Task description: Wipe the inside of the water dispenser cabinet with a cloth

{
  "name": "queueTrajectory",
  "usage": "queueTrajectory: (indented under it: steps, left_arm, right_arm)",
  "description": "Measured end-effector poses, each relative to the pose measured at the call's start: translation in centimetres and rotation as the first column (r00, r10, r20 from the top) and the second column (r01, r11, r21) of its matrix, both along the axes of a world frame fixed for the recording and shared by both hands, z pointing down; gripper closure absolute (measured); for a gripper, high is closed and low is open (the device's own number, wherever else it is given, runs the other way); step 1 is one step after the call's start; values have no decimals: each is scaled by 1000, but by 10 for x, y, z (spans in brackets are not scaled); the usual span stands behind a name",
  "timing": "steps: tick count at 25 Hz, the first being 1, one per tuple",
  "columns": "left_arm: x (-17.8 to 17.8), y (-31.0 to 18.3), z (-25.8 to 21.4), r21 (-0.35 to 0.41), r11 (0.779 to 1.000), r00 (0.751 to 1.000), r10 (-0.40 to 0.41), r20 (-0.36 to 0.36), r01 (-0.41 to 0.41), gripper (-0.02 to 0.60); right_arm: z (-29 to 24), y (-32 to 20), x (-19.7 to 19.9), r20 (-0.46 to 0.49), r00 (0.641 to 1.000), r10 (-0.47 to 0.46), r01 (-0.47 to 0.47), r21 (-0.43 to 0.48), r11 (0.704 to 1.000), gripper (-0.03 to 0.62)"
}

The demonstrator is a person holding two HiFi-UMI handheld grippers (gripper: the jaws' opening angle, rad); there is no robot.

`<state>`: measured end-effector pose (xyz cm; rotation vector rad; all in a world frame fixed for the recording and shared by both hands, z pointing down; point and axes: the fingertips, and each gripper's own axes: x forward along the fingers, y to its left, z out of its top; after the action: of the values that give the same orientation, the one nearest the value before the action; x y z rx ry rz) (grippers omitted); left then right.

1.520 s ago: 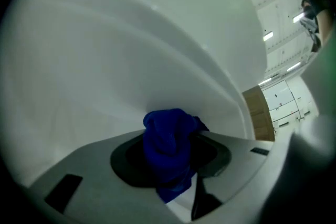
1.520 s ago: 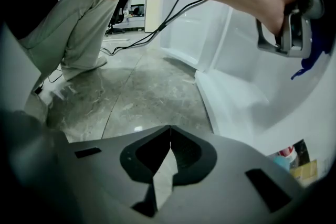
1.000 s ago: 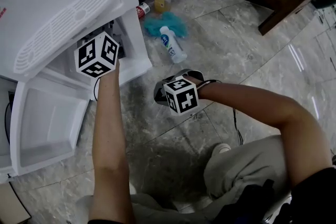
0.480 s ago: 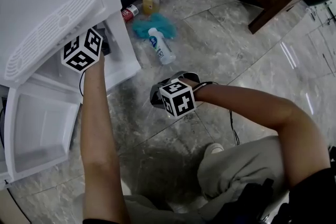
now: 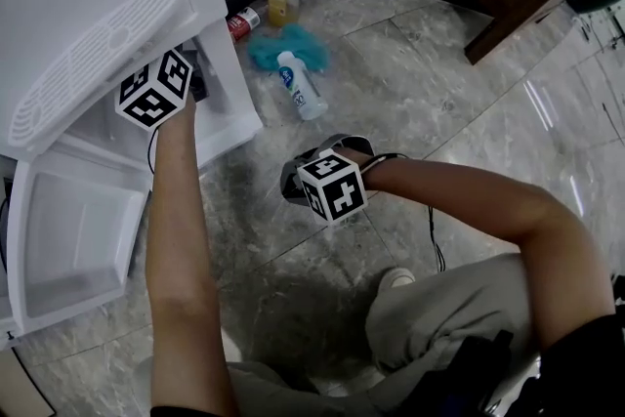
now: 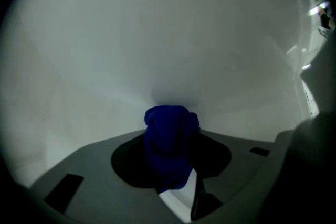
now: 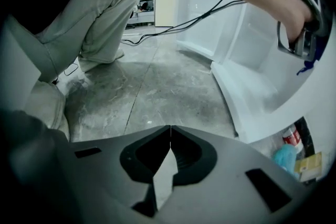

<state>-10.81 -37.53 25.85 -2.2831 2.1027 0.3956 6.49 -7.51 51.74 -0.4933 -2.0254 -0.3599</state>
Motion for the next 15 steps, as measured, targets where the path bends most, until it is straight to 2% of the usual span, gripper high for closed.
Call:
queueTrajectory:
  steps: [6, 8, 9, 10, 11, 13, 15]
  left_arm:
    - [6, 5, -4, -45, 997, 997, 65, 41, -63, 436]
    - [17, 16, -2, -74, 991, 986, 117, 118, -109, 436]
    - [24, 24, 1, -99, 985, 970, 155, 187, -138, 436]
    - [31, 34, 6, -131, 976, 942, 203, 268, -173, 434]
    - [38, 44, 12, -168, 963, 902, 259, 346, -212, 434]
    - [51, 69, 25, -241, 926, 804, 374, 463, -291, 434]
    - [54, 100, 37, -307, 888, 702, 459, 545, -343, 434]
  right_arm:
    - [-3, -17, 10, -32, 999, 37, -36, 23, 999, 595]
    - [-5, -26, 1, -35, 999, 40, -39, 34, 999, 595]
    - [-8, -30, -6, -30, 999, 43, -42, 39, 998, 595]
    - [-11, -34, -14, -22, 999, 47, -46, 44, 998, 595]
    - [-14, -38, -23, -12, 999, 52, -52, 51, 997, 595]
    - [-23, -47, -39, 13, 997, 81, -81, 57, 995, 595]
    - [-33, -59, -54, 53, 987, 149, -151, 36, 988, 595]
